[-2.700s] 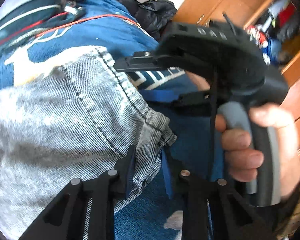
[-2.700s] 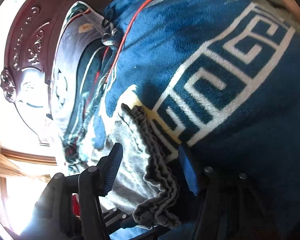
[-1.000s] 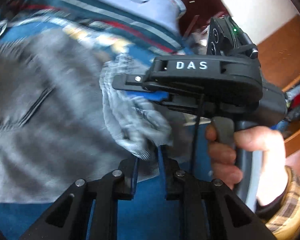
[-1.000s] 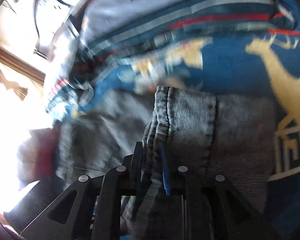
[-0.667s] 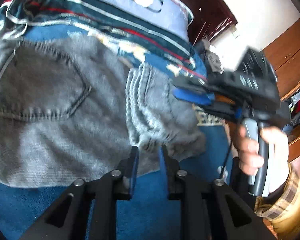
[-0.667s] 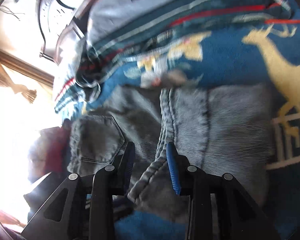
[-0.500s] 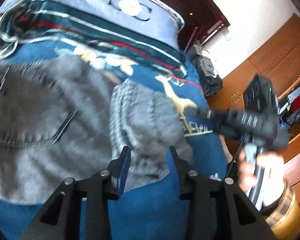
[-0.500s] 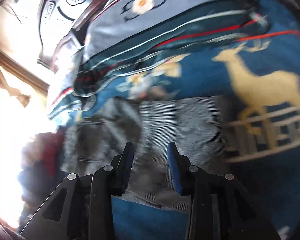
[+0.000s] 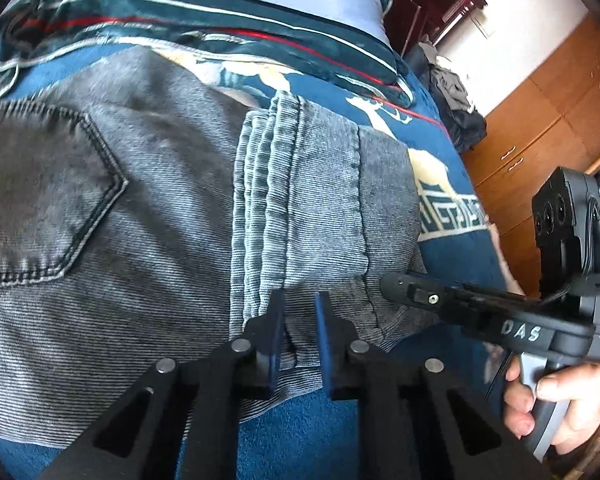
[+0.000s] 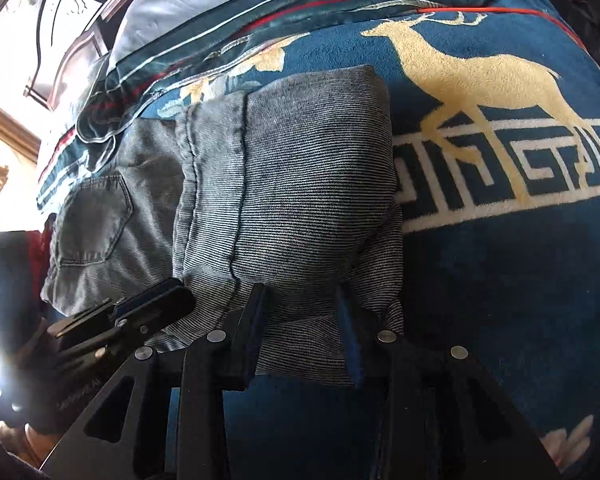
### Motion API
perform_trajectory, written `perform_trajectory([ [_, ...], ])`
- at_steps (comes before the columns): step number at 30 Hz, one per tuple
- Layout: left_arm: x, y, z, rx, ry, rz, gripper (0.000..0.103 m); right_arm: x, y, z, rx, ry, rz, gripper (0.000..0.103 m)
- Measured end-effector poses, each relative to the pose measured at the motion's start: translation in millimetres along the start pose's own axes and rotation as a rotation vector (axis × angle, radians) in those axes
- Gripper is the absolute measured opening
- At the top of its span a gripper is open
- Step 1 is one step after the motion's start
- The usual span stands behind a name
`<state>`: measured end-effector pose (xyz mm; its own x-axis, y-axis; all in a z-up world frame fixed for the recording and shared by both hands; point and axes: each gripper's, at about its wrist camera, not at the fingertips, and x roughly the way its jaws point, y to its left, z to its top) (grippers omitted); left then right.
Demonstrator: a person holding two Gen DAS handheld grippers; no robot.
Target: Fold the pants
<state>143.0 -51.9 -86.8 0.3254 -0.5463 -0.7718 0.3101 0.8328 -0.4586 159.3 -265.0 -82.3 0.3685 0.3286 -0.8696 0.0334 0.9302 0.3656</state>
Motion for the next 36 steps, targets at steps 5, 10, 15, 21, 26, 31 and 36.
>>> perform_trajectory([
  [5,-2.9,-1.5,-3.8,0.012,-0.014,-0.002,0.019,-26.9,4.6,30.1,-0.008,-0.051,0.000,0.035],
  [10,-6.4,1.2,-9.0,-0.002,-0.028,-0.018,0.019,-17.3,-17.0,74.2,0.057,-0.065,-0.096,0.045],
  [15,-5.3,-0.1,-10.5,0.017,-0.037,-0.009,0.019,9.3,-31.0,97.3,0.114,-0.053,-0.015,0.021],
  [21,-9.6,-0.3,-2.4,0.005,-0.026,-0.015,0.019,32.0,-23.6,109.4,0.054,0.003,-0.077,0.024],
  [26,-31.3,-5.2,27.5,0.042,-0.069,-0.008,0.019,-19.7,-27.6,79.0,0.019,-0.075,-0.020,0.037],
  [31,-15.7,-22.1,71.7,0.108,-0.042,0.013,0.019,-51.3,-14.5,6.0,-0.167,-0.070,-0.014,0.037],
  [36,25.7,-40.8,97.6,0.182,0.030,0.074,0.019,-36.1,17.6,-37.8,-0.388,-0.033,-0.086,0.037],
])
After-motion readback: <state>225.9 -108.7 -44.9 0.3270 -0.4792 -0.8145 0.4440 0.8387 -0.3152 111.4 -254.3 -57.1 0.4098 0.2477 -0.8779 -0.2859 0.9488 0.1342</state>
